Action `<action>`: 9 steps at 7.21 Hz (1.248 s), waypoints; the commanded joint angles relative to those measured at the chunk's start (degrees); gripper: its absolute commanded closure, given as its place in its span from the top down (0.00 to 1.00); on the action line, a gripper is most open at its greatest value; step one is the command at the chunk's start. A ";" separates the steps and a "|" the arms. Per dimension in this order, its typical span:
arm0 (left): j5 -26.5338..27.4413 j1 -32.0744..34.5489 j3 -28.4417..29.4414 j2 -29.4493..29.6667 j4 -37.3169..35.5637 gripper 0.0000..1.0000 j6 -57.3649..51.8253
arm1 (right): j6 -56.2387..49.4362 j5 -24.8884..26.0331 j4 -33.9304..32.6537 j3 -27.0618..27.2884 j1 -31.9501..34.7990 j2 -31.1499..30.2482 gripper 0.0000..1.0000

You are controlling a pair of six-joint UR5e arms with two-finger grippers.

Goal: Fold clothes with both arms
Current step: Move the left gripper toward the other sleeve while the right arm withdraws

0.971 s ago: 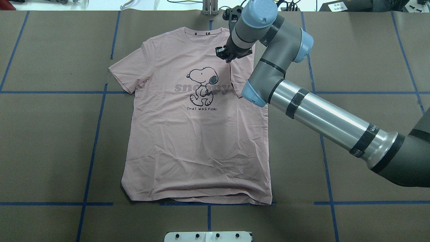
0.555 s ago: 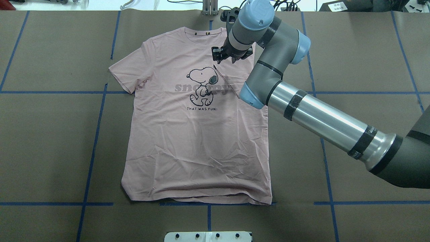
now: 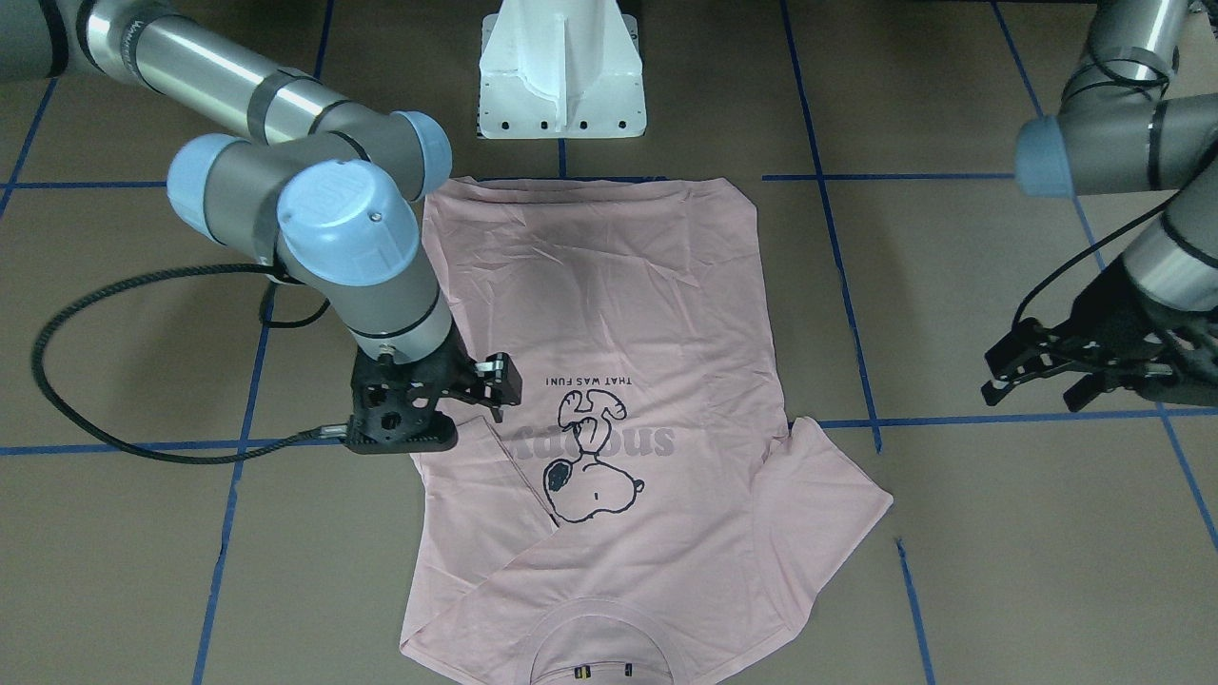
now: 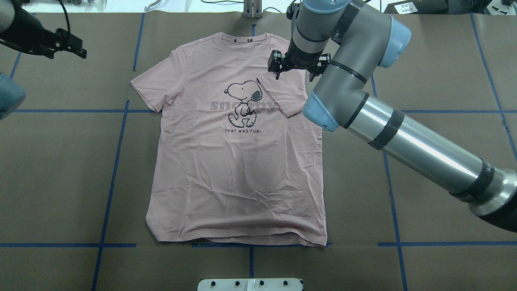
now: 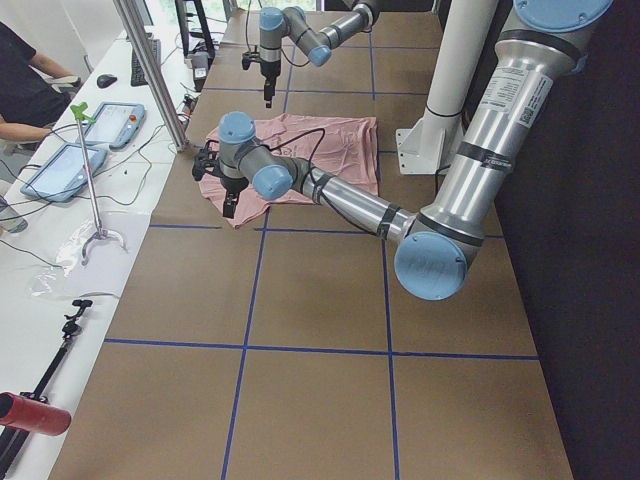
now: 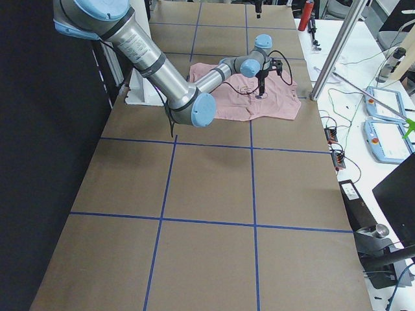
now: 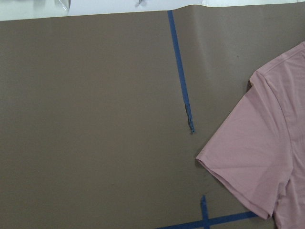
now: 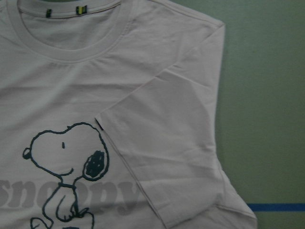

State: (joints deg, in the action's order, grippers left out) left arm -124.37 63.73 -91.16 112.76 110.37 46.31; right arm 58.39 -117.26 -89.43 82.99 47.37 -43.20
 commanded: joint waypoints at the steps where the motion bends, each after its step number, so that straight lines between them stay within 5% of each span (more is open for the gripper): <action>1: 10.15 -7.63 5.43 5.08 3.07 1.00 11.66 | -7.37 -3.21 -5.23 10.84 5.08 -9.32 1.00; 4: 18.60 -11.33 21.69 9.75 16.62 0.98 16.80 | -14.26 -8.32 -4.70 15.17 9.23 -16.82 1.00; 9: 21.72 -14.60 26.90 10.03 20.93 0.96 16.80 | -13.83 -8.33 -4.52 15.27 9.15 -17.01 1.00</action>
State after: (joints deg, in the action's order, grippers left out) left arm -102.71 49.30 -65.59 122.70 130.04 63.17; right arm 44.33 -125.62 -93.92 98.26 56.55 -60.19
